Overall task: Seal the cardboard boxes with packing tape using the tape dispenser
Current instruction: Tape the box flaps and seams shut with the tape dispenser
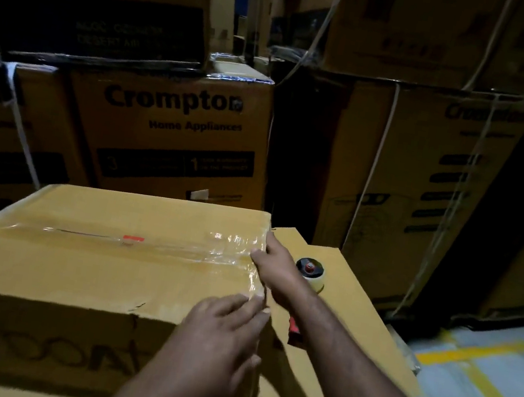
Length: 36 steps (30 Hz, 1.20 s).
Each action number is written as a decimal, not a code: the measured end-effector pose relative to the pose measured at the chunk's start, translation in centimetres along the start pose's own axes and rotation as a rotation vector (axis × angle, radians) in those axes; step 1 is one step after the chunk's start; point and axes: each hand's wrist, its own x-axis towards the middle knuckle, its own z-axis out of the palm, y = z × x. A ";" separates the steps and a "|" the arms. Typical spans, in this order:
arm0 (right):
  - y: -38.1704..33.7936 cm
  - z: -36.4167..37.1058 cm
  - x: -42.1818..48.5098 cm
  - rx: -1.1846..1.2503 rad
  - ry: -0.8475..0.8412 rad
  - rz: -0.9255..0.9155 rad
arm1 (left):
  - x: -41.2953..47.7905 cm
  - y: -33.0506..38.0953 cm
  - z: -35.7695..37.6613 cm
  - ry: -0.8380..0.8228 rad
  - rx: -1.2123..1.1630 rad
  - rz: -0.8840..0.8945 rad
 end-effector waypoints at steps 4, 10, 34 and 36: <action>-1.6 -0.7 -0.7 -0.127 0.072 -0.040 | 3.0 -4.0 -1.2 -0.076 0.053 0.129; -0.5 -0.5 -7.1 -0.203 0.394 -0.039 | 4.9 -1.7 0.9 0.106 0.000 -0.079; 0.0 -0.5 -7.4 -0.281 0.385 0.093 | 25.4 -9.8 2.3 -0.139 -0.142 -0.287; 0.3 -0.6 -7.2 -0.303 0.374 0.104 | 27.8 -11.6 3.5 -0.142 -0.153 -0.319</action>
